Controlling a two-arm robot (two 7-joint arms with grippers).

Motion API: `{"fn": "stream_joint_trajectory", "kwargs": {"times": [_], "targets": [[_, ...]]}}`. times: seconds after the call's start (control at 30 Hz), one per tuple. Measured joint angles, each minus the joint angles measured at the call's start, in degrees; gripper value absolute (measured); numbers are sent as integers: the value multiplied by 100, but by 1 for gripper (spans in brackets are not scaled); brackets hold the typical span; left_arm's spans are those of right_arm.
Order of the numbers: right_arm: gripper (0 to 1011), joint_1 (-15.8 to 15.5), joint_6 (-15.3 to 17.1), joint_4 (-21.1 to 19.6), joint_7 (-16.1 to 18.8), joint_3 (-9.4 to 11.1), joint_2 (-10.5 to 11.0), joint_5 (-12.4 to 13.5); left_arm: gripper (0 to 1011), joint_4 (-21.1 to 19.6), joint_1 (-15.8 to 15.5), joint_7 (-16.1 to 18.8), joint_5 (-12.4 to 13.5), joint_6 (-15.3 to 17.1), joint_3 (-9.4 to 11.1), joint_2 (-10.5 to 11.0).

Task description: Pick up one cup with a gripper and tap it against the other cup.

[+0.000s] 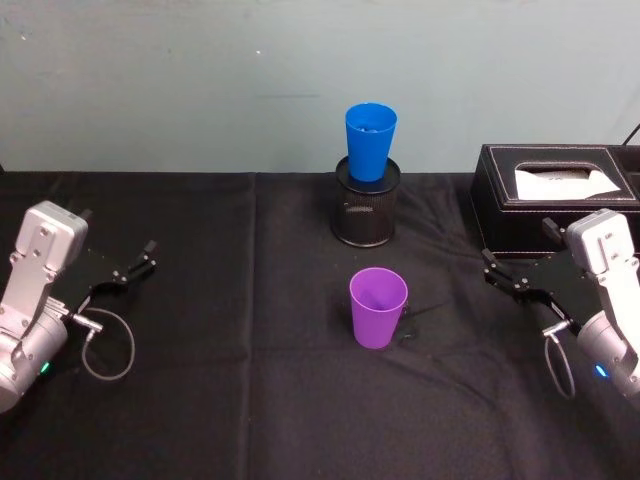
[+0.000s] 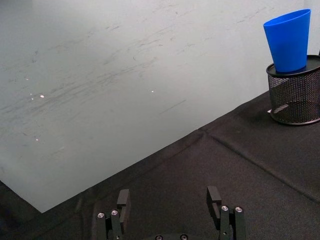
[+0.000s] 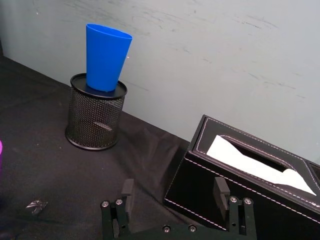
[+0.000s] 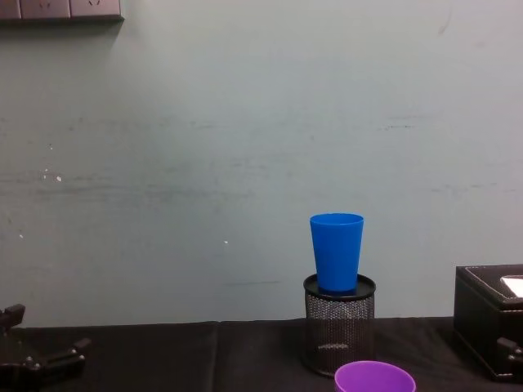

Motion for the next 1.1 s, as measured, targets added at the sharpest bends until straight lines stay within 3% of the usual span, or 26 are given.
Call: {"fn": "stream_joint_trajectory", "kwargs": {"times": [1.1], "targets": [[1003,0,1,3,-3,0,6,0,1000,0,0,0,0,0,0,0]]}}
